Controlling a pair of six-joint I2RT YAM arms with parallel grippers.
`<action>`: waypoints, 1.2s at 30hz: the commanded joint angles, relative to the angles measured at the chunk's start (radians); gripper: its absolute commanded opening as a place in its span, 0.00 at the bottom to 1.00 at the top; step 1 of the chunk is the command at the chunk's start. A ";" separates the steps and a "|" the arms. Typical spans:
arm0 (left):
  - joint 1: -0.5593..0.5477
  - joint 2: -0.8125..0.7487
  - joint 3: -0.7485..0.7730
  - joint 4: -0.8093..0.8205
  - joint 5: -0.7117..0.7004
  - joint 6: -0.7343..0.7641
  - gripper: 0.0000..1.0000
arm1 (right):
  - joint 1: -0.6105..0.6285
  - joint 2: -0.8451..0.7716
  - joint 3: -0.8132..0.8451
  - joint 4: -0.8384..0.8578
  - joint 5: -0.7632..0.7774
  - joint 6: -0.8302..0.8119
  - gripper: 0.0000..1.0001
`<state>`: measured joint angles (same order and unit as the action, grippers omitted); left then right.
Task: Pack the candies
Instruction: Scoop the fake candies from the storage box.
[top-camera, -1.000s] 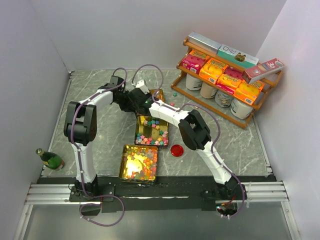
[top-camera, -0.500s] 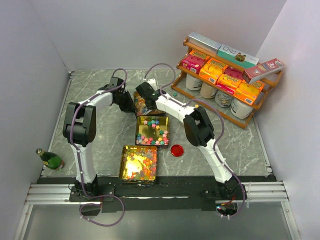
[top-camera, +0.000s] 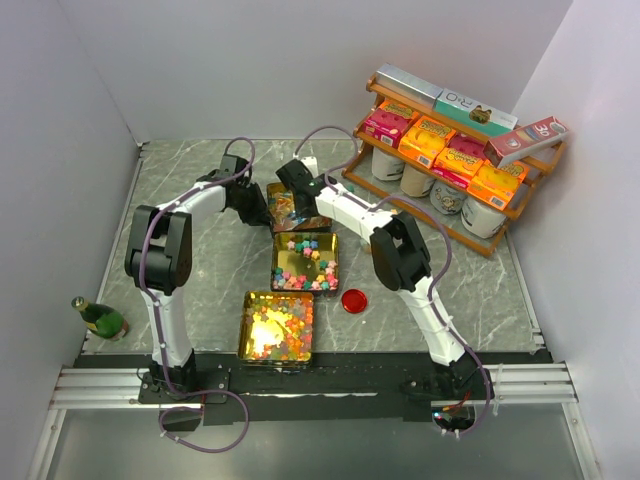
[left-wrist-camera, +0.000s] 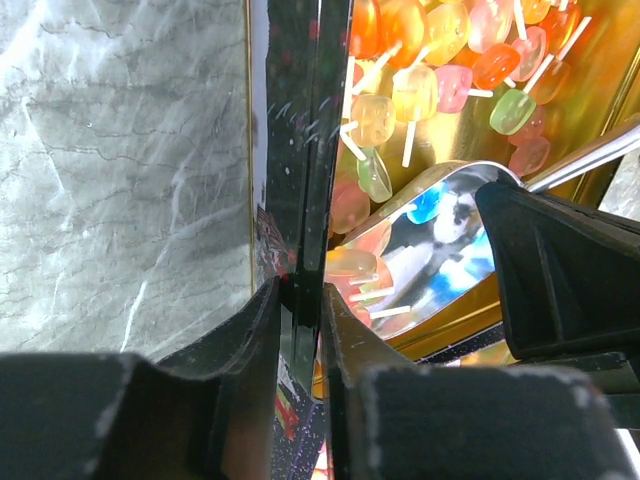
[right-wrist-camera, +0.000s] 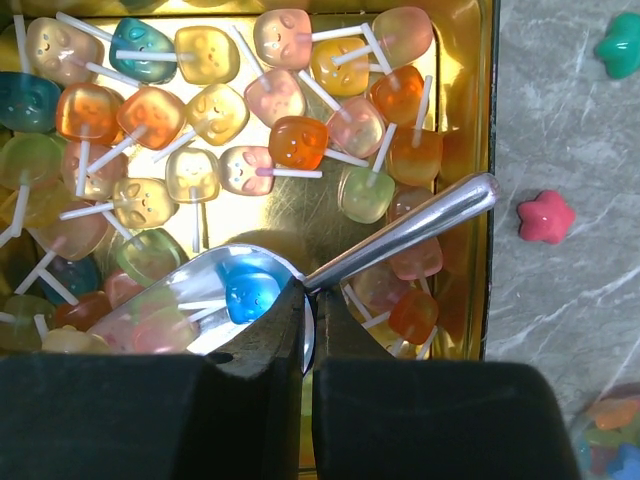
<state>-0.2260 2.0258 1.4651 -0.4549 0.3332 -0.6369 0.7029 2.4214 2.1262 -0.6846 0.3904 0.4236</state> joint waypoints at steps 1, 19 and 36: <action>-0.015 -0.079 0.008 -0.039 0.018 -0.027 0.31 | -0.002 -0.070 -0.020 -0.020 -0.114 0.092 0.00; -0.015 -0.157 0.069 -0.087 -0.037 0.005 0.63 | -0.046 -0.162 -0.048 0.063 -0.073 0.083 0.00; -0.003 -0.251 0.047 -0.071 -0.132 -0.012 0.83 | -0.066 -0.257 -0.086 0.122 0.005 0.018 0.00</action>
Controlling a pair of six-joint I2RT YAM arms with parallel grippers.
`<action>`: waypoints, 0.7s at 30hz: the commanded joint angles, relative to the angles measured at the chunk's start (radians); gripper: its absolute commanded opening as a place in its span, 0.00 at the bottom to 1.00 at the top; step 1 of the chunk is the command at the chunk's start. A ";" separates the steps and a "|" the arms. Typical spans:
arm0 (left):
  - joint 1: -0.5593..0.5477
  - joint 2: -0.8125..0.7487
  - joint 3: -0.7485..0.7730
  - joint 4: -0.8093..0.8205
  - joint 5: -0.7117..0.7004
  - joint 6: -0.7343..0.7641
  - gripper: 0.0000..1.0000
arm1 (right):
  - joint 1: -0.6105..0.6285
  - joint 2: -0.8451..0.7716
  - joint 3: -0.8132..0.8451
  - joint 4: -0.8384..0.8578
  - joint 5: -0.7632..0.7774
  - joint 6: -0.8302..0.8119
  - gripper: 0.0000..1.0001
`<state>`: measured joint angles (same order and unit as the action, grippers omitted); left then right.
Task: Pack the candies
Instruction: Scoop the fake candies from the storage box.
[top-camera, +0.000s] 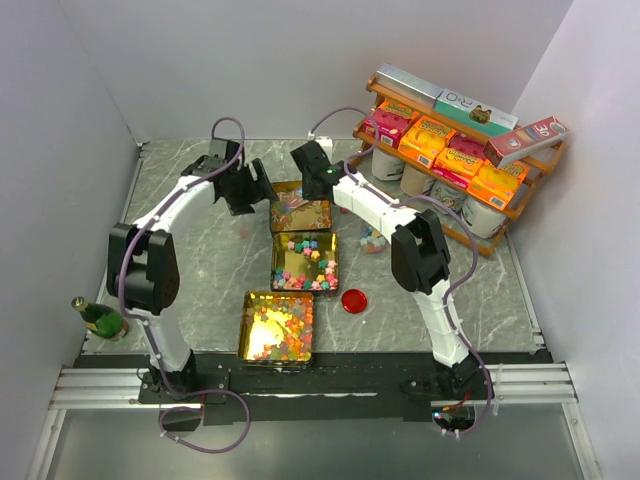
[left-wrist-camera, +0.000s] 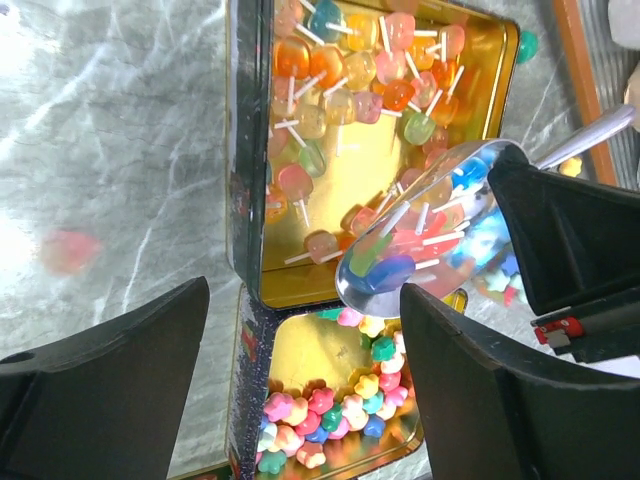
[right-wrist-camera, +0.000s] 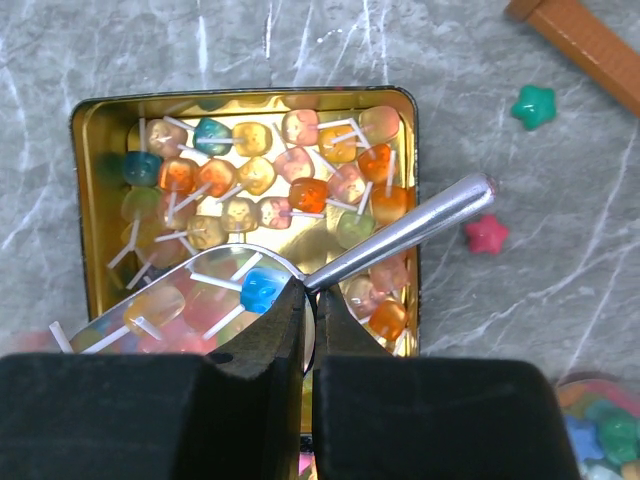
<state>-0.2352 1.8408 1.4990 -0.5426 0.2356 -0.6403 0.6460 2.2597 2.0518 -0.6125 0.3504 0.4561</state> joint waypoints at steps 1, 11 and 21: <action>0.008 -0.068 0.010 0.023 -0.036 -0.009 0.83 | -0.009 -0.100 -0.012 0.049 0.050 -0.016 0.00; 0.020 -0.094 -0.025 0.036 -0.061 -0.019 0.83 | -0.031 -0.178 -0.050 0.071 0.062 -0.036 0.00; 0.027 -0.173 -0.132 0.090 -0.070 0.001 0.89 | -0.086 -0.415 -0.248 0.092 0.042 -0.020 0.00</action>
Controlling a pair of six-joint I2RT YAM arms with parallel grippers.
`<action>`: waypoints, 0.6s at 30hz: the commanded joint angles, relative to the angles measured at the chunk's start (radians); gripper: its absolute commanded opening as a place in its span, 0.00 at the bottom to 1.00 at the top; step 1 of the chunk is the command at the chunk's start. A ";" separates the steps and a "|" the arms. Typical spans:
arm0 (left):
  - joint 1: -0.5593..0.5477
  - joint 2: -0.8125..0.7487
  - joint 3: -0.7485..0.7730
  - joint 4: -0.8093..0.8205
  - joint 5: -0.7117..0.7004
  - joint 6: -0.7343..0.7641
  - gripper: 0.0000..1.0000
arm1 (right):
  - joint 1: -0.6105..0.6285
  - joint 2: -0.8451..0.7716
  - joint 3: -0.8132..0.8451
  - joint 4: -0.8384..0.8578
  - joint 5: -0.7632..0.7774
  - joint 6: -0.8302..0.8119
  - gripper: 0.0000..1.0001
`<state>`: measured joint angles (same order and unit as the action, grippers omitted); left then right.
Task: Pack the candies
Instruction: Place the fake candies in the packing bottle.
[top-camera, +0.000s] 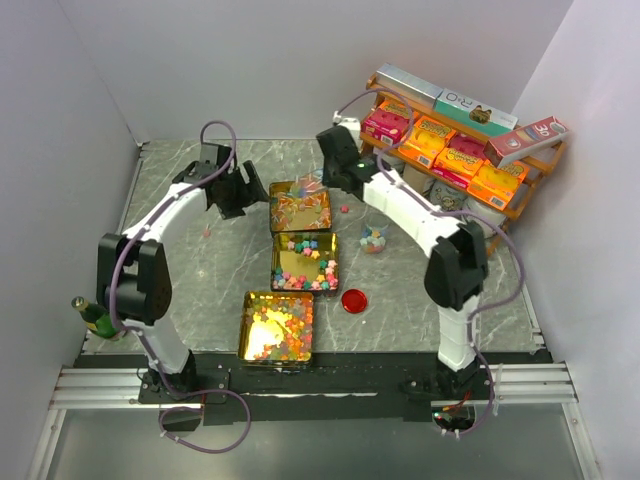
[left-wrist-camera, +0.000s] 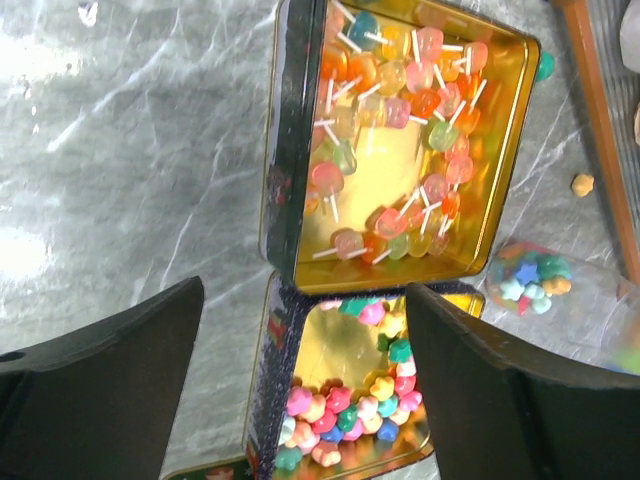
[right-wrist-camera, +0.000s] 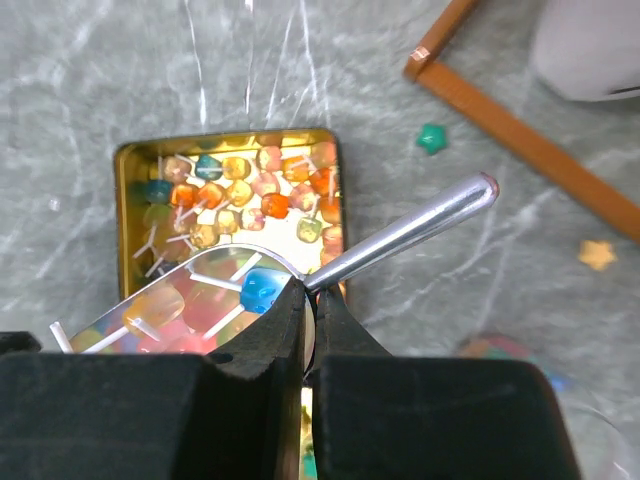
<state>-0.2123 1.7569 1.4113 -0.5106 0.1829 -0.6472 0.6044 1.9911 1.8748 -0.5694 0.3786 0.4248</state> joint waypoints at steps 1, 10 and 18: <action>0.004 -0.106 -0.075 0.076 -0.019 0.008 0.90 | -0.052 -0.167 -0.091 0.046 0.008 0.012 0.00; 0.002 -0.158 -0.175 0.136 -0.028 0.017 0.96 | -0.144 -0.385 -0.293 -0.032 -0.083 0.046 0.00; 0.002 -0.151 -0.198 0.150 0.000 0.018 0.96 | -0.166 -0.541 -0.451 -0.047 -0.038 0.042 0.00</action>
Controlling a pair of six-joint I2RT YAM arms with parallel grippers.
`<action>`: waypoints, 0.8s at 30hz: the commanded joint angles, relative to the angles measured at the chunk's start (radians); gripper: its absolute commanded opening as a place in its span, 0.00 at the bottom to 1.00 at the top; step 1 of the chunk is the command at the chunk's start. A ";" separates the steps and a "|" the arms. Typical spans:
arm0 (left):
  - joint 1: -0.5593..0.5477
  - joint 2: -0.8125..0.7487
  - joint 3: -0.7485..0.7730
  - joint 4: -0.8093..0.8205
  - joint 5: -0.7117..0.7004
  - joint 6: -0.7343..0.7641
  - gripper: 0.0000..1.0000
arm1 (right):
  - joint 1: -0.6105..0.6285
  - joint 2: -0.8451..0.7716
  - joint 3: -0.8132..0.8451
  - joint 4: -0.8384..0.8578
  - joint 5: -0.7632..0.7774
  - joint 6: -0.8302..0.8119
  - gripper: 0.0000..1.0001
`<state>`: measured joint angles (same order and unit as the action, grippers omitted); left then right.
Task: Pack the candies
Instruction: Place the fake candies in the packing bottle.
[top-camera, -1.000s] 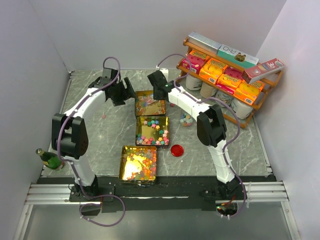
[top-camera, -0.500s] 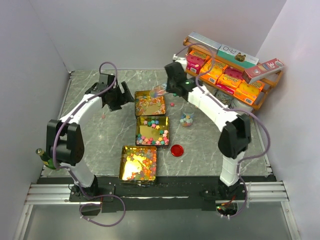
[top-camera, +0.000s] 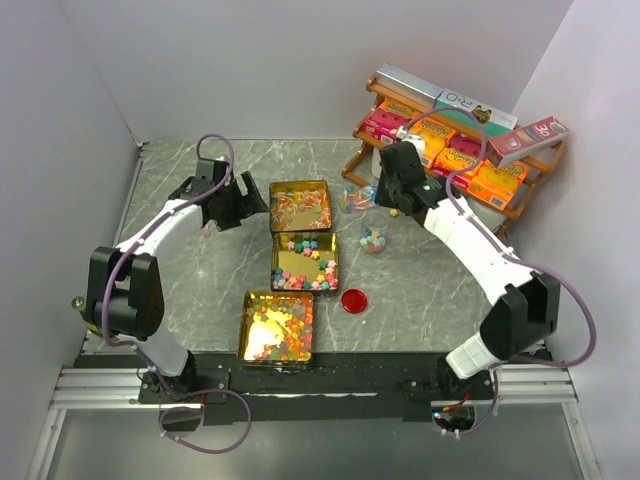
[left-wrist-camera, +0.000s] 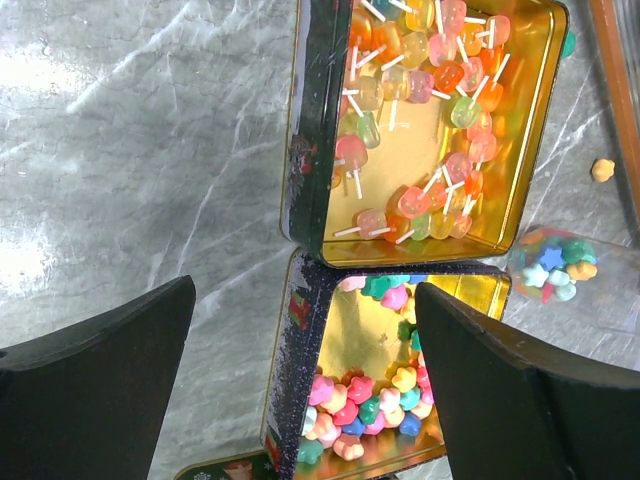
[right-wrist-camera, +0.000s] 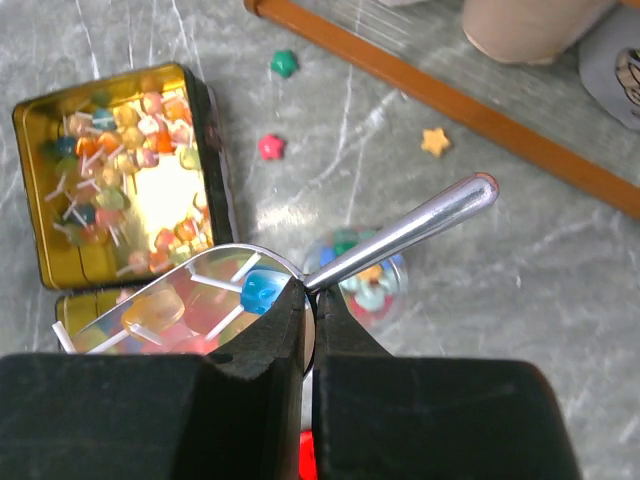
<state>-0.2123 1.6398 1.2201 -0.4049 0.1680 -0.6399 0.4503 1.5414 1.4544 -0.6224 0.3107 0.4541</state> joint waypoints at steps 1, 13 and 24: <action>0.002 -0.032 -0.008 0.043 0.016 0.011 0.97 | -0.012 -0.101 -0.041 0.004 0.047 0.008 0.00; 0.002 -0.037 -0.027 0.046 0.022 0.017 0.96 | -0.064 -0.133 -0.170 0.069 0.203 -0.084 0.00; 0.002 -0.025 -0.019 0.037 0.021 0.016 0.96 | -0.070 -0.112 -0.210 0.187 0.304 -0.178 0.00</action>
<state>-0.2123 1.6398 1.1980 -0.3855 0.1787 -0.6392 0.3851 1.4425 1.2613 -0.5507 0.5331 0.3241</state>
